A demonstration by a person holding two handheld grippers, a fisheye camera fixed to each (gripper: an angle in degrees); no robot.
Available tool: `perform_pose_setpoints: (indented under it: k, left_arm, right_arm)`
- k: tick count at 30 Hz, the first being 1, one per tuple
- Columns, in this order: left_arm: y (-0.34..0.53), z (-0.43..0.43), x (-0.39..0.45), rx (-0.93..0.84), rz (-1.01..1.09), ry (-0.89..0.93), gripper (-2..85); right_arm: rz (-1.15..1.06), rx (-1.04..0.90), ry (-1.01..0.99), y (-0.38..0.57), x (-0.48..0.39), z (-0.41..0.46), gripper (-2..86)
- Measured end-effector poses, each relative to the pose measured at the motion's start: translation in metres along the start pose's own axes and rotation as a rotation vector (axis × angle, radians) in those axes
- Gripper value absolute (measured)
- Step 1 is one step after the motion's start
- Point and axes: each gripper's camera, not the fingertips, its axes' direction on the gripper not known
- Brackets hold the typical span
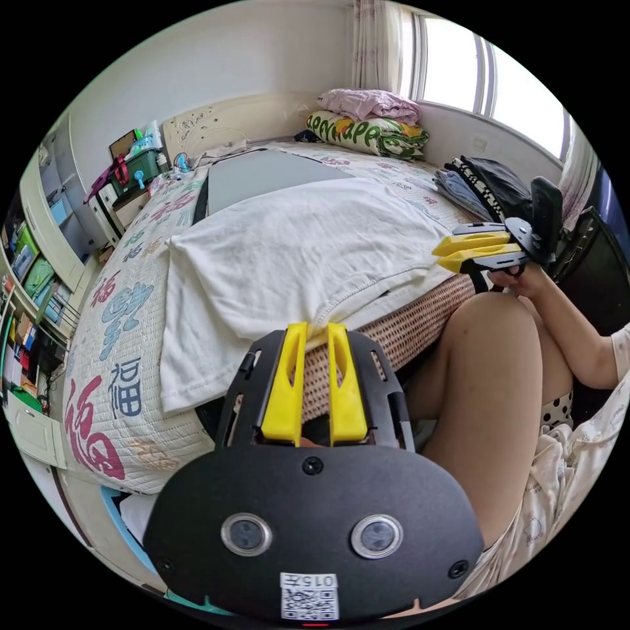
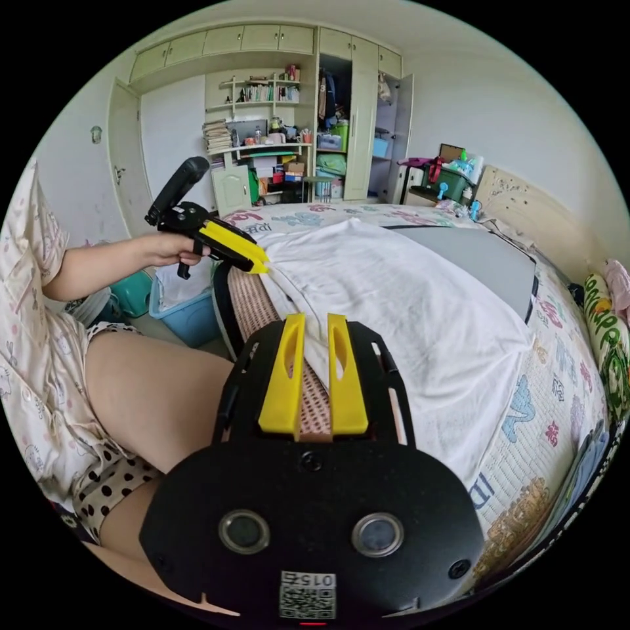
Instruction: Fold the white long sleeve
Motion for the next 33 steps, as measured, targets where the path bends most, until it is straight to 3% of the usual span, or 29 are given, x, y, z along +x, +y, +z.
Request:
perform_pose_setpoints:
  k: [6,9,20,33]
  left_arm:
    - [-0.006,0.009,0.0,-0.018,-0.011,-0.013,5.5]
    - [-0.01,0.012,0.002,-0.035,0.008,-0.026,5.3]
    - [0.015,0.014,0.001,-0.012,-0.02,-0.037,2.0]
    - [0.044,0.021,0.019,0.006,-0.04,-0.098,2.0]
  right_arm:
    - [0.037,-0.159,0.028,0.035,-0.004,0.051,7.3]
    - [0.005,-0.177,0.104,0.051,-0.012,0.059,4.4]
    - [0.007,-0.167,0.095,0.098,-0.035,0.071,3.9]
    - [0.041,-0.215,0.184,0.055,-0.087,0.099,3.9]
